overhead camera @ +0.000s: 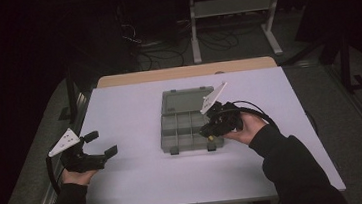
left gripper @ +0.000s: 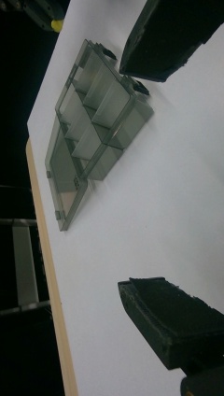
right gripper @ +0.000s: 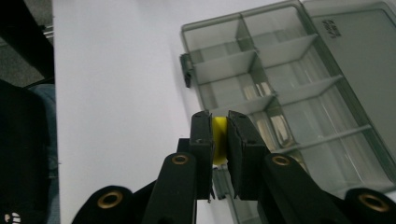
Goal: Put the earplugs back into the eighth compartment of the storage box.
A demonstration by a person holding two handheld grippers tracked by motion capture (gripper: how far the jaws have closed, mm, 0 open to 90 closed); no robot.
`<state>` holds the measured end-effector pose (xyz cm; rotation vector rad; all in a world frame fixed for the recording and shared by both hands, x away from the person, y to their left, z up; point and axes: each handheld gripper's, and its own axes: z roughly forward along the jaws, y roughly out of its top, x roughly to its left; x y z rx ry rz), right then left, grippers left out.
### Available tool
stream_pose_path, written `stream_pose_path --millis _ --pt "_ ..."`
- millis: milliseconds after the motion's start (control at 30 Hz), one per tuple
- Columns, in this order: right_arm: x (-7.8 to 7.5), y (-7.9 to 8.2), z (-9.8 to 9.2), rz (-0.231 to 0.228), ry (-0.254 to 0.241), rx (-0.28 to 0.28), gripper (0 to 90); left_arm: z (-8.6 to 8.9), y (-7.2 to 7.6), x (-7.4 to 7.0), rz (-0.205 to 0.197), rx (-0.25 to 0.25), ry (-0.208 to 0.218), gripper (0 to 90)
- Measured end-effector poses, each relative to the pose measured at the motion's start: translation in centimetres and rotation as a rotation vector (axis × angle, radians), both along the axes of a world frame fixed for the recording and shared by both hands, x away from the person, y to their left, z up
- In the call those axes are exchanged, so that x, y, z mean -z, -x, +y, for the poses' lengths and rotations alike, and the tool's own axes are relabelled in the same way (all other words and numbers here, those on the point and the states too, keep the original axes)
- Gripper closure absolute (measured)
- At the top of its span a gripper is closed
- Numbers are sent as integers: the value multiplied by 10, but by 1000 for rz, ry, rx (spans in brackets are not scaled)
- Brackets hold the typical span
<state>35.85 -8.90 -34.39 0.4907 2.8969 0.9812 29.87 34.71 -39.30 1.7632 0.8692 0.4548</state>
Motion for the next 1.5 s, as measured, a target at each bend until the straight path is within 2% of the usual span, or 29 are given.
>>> stream_pose_path --millis 267,500,700,1067,1200,1267,1333,1400,1500 --pt "9 -13 -13 22 10 50 790 0 0 0 2 0 1 0" --pt "24 -22 -20 59 23 93 791 0 0 0 2 1 -2 0" --pt "43 -29 -20 96 71 108 790 0 0 0 2 -1 1 0" --pt "50 -28 -20 100 75 103 777 0 0 0 1 0 1 0" --pt "47 -27 -21 92 54 101 692 0 0 0 1 2 -2 0" --pt "45 -27 -22 90 43 112 616 0 0 0 2 2 -3 0" --pt "43 -26 -23 88 35 124 513 0 0 0 1 1 -2 0" --pt "42 -25 -24 85 32 124 364 0 0 0 1 0 0 0" --pt "39 -23 -26 69 31 130 211 0 0 0 1 2 -3 0"
